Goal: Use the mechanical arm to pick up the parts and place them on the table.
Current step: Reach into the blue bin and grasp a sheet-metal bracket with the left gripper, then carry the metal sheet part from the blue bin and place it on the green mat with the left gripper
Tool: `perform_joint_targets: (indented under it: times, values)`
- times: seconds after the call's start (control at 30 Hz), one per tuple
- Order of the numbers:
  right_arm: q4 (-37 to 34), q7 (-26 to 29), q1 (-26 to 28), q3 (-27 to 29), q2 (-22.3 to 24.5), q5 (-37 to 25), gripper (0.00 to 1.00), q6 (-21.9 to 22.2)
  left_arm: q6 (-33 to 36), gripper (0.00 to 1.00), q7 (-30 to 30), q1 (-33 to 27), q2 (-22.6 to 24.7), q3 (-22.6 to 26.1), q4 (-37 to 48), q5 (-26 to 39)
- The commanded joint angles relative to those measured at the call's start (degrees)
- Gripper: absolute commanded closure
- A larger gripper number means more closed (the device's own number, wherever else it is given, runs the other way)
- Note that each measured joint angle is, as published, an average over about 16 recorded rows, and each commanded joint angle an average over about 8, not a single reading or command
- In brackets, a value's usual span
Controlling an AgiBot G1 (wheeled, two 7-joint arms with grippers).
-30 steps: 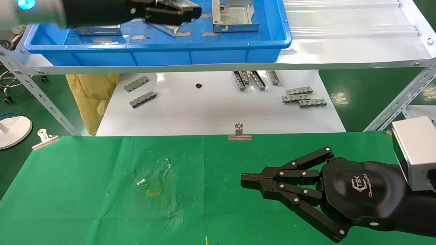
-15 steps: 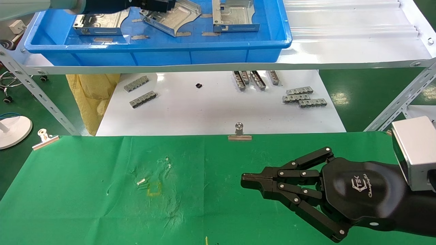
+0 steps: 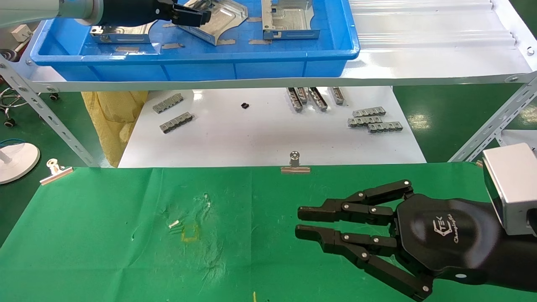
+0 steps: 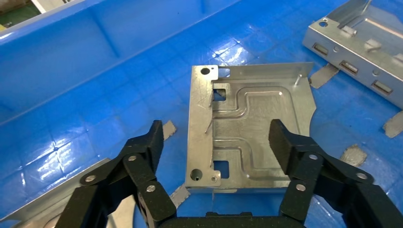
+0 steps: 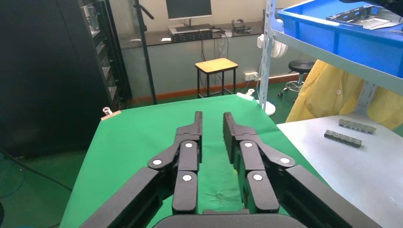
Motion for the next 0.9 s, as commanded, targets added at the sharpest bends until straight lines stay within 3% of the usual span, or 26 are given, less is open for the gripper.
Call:
perform_joint_targets:
  times: [0.03,0.63,0.9]
  values:
    - [0.0,0.0,0.0,0.0,0.0,0.0,0.0,0.0,-0.13,1.0,-0.08,-0.09,-0.04,0.14,-0.01,0.18]
    - [0.0,-0.01,0.0,-0.02,0.01,0.01,0.0,0.01,-3.35,1.0,0.25,1.53,0.21,0.46,-0.41,0.48]
    - [0.0,-0.01,0.01,-0.03,0.01,0.02,0.0,0.01,-2.12,1.0,0.83,1.16,-0.52,-1.52,-2.11,-2.54]
